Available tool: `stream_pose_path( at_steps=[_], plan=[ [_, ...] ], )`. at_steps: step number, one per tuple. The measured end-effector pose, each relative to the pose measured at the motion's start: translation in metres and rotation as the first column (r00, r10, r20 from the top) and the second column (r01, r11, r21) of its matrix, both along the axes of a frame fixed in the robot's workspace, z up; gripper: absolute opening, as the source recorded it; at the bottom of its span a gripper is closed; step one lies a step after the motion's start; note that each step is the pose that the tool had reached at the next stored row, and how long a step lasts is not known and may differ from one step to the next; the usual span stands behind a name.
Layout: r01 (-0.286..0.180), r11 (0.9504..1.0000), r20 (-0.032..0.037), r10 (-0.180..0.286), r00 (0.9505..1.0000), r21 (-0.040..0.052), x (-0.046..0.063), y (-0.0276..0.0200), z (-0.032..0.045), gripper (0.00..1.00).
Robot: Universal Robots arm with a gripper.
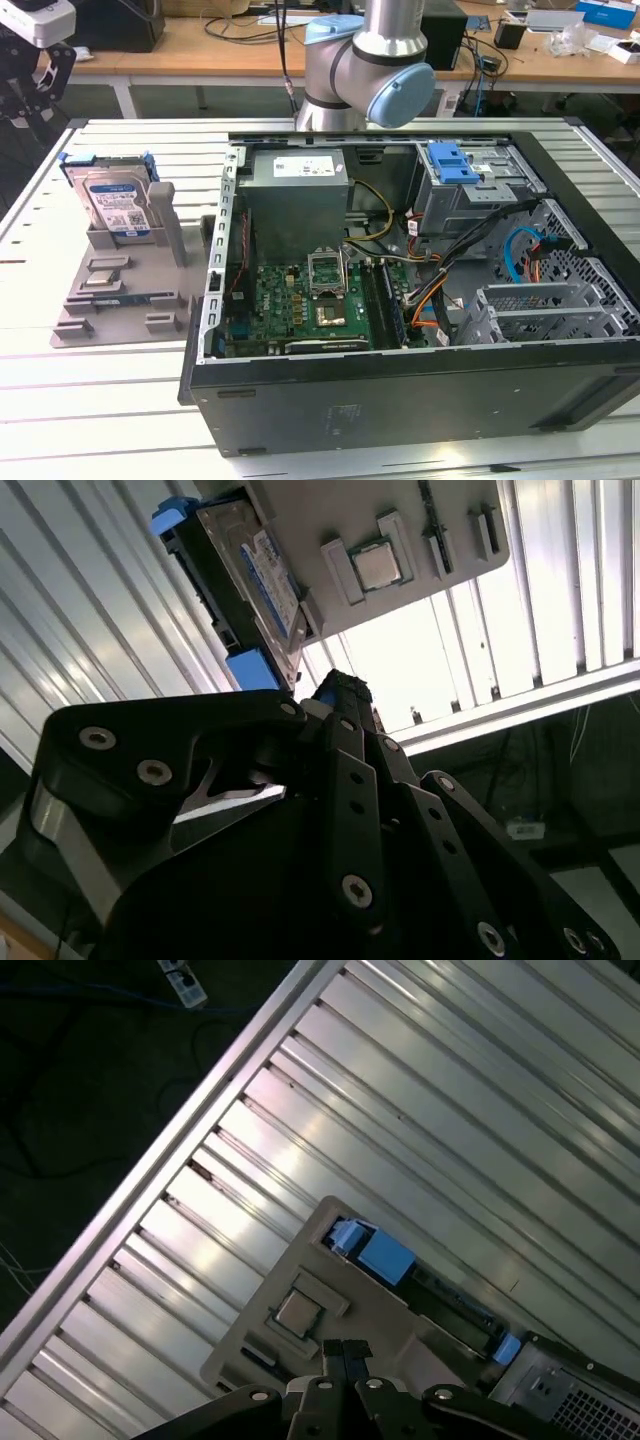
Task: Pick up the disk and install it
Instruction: 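Pick up the disk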
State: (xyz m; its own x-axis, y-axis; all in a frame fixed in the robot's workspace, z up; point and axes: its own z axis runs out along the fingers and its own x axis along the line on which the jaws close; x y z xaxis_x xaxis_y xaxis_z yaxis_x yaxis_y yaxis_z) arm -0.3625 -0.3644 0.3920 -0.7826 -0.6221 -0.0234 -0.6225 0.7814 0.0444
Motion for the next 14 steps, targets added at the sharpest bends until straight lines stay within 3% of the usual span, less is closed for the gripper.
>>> stream_pose_path(
  at_steps=[6, 14],
  plan=[
    [-0.072, 0.9974, -0.0001, 0.072, 0.9974, 0.0, 0.0, 0.0, 0.0, 0.11],
    [-0.192, 0.9814, -0.0001, 0.192, 0.9814, 0.0, 0.0, 0.0001, 0.0, 0.11]
  ],
)
